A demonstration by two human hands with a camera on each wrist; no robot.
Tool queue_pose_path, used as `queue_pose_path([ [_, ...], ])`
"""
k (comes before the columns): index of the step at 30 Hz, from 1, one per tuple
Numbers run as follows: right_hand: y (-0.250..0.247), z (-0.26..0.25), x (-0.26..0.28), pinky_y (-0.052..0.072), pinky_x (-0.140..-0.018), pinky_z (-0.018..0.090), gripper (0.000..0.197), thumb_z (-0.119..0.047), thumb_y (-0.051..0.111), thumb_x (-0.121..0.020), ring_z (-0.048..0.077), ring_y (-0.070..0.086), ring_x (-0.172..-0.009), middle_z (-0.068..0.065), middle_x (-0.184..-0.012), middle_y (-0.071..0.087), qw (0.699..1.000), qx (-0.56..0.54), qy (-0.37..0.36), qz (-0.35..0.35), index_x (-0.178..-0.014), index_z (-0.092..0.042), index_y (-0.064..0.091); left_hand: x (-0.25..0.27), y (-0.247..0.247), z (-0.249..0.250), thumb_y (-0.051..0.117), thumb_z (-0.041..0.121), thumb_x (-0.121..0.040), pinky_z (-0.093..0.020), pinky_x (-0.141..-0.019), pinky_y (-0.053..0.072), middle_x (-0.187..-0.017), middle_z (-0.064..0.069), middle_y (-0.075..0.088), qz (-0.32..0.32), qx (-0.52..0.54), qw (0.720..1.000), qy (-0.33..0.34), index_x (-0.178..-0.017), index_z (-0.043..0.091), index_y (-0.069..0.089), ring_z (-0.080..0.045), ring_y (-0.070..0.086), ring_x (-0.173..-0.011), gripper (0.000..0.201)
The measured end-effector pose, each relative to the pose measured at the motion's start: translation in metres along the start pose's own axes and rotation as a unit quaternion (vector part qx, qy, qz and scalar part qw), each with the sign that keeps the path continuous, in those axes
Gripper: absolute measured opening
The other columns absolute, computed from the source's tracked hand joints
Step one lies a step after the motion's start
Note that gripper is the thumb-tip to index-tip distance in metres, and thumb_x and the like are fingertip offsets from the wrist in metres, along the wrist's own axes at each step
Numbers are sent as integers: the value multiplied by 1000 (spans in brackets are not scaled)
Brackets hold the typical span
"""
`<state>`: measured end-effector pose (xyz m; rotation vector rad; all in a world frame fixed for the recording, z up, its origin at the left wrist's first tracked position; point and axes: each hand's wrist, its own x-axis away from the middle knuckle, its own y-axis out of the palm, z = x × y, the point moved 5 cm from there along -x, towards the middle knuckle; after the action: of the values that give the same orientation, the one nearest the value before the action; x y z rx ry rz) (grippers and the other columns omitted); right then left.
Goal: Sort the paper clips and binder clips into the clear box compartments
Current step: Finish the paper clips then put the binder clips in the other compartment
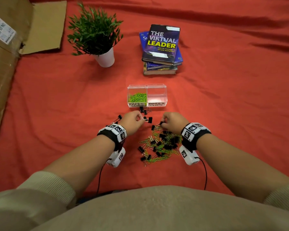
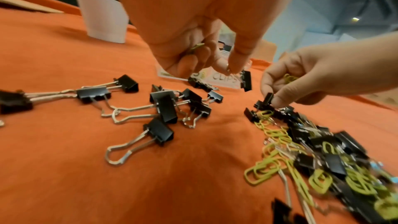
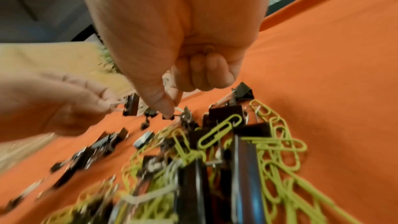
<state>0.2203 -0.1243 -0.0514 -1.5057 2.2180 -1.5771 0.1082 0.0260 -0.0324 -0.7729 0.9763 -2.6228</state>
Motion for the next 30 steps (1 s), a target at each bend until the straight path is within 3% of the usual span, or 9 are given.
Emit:
queue_pose_path([
  [3,-16,11,-5,54,-60,33,10,-22,57,-88,18,63,-70,1,-81,65,996,-37,48,58,-96,-19,55,1,-7,-1,54,24,-91,-25,-50,36,-74,7,51,47,-36,997,-41,-110,18,49,-12,51,-60,20],
  [5,-21,14,-4,52,-54,31,12,-22,56,-88,17,62,-66,-2,-77,62,995,-16,56,79,-100,-21,53,2,0,7,54,25,-92,-28,-62,46,-88,3,59,41,-91,995,-13,-117,18,46,-15,58,-73,28],
  [7,-18,7,-1,41,-48,25,13,-21,56,-87,17,57,-60,-5,-69,55,997,13,32,69,-100,-23,54,4,15,17,55,27,-91,-32,-78,50,-106,-1,63,10,-129,991,36,-116,19,50,-20,61,-93,27],
  [9,-11,-2,3,43,-52,26,13,-19,57,-85,20,59,-66,-5,-70,56,998,41,-3,52,-97,-23,60,3,33,23,56,27,-91,-35,-88,49,-116,-3,61,-27,-162,984,74,-115,18,54,-22,58,-105,26],
  [11,-2,-6,3,48,-62,28,15,-17,56,-84,21,63,-80,-1,-83,65,997,64,-28,38,-95,-22,65,0,46,26,57,28,-90,-40,-92,49,-118,-5,59,-54,-202,974,92,-115,17,56,-24,56,-110,27],
  [13,1,-5,3,47,-65,27,16,-16,56,-84,21,63,-86,0,-93,68,997,73,-22,29,-95,-21,65,-3,50,26,57,27,-90,-42,-91,49,-115,-8,58,-63,-236,965,99,-114,13,56,-27,55,-109,27],
  [18,-5,5,3,43,-59,28,12,-17,53,-88,24,63,-82,4,-89,68,996,56,23,58,-98,-19,58,-6,42,18,53,26,-91,-41,-87,49,-111,-10,59,-53,-254,960,101,-108,9,56,-28,57,-103,24],
  [25,6,-6,2,51,-71,33,17,-25,53,-88,26,64,-90,4,-100,68,994,96,4,43,-104,-20,58,-2,22,11,49,20,-90,-38,-80,45,-108,-10,61,23,-222,973,58,-107,10,54,-30,58,-100,20],
  [30,15,-16,4,51,-71,36,27,-30,53,-86,30,65,-90,8,-100,68,991,132,-23,29,-111,-17,54,4,38,26,48,25,-91,-38,-78,46,-107,-13,60,14,-252,964,79,-105,7,54,-31,58,-100,24],
])
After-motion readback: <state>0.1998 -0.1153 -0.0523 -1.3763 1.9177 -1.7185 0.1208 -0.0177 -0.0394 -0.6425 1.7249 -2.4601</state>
